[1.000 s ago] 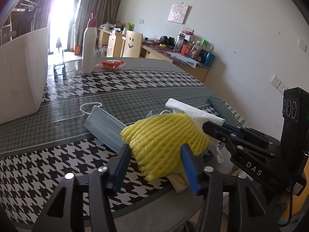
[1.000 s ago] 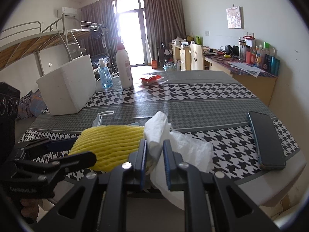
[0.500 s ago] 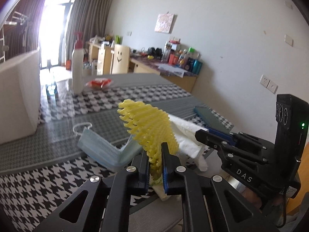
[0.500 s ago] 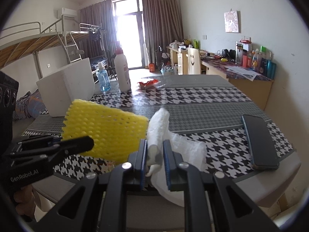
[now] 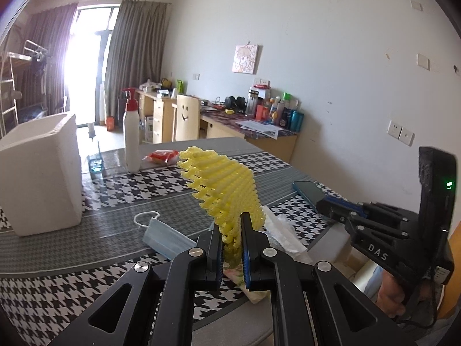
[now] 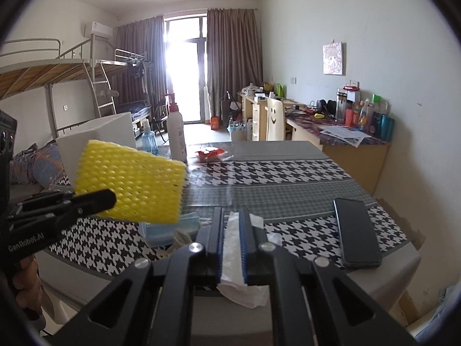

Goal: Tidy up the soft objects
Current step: 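Lift the yellow net with the left tool while the right tool lifts the tissue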

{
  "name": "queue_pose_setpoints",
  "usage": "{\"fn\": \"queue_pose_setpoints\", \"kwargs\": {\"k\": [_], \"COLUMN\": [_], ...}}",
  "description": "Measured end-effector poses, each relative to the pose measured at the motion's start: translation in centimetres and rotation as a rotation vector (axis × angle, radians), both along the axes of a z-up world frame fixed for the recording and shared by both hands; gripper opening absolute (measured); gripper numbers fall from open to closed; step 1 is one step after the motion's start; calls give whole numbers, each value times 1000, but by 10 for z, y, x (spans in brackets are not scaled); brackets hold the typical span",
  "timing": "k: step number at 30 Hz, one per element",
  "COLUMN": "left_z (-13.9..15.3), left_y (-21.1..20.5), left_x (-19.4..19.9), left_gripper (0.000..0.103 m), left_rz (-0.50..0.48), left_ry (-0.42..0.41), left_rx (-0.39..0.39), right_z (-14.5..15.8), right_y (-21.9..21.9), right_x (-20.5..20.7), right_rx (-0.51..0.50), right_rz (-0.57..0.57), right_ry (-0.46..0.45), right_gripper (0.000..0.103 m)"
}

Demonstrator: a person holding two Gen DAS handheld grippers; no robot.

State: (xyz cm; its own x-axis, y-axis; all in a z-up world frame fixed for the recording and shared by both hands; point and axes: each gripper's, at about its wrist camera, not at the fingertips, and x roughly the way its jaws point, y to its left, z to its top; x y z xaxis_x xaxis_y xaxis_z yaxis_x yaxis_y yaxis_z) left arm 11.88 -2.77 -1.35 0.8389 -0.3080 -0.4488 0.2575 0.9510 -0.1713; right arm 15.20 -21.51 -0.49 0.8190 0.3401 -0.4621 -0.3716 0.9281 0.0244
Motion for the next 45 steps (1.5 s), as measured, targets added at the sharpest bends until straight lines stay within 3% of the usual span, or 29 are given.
{"fn": "queue_pose_setpoints", "kwargs": {"k": [4, 6, 7, 8, 9, 27, 28, 32, 37, 42, 45], "left_z": [1, 2, 1, 0, 0, -5, -5, -5, -5, -6, -8], "left_y": [3, 5, 5, 6, 7, 17, 17, 17, 20, 21, 21], "left_x": [-3, -4, -4, -5, -6, -4, -4, -2, -1, -4, -4], "left_gripper": [11, 11, 11, 11, 11, 11, 11, 11, 11, 11, 11], "left_rz": [15, 21, 24, 27, 29, 55, 53, 47, 51, 51, 55], "left_ry": [-11, -13, -12, -11, -9, 8, 6, 6, 8, 9, 11], "left_rx": [6, 4, 4, 5, 5, 5, 4, 7, 7, 12, 15], "right_z": [-11, -17, -18, -21, -23, -73, -74, -78, -77, -74, -78], "right_y": [-5, -8, -9, -9, -9, -7, -8, -10, -9, -10, -8], "right_x": [8, 14, 15, 16, 17, 45, 45, 47, 44, 43, 47], "right_rx": [4, 6, 6, 8, 8, 14, 14, 25, 8, -20, -41], "right_rz": [-21, -37, -36, -34, -36, -39, -40, -37, -45, -86, -85], "right_ry": [56, 85, 95, 103, 101, 294, 297, 339, 335, 318, 335], "right_gripper": [19, 33, 48, 56, 57, 57, 54, 23, 9, 10, 30]}}
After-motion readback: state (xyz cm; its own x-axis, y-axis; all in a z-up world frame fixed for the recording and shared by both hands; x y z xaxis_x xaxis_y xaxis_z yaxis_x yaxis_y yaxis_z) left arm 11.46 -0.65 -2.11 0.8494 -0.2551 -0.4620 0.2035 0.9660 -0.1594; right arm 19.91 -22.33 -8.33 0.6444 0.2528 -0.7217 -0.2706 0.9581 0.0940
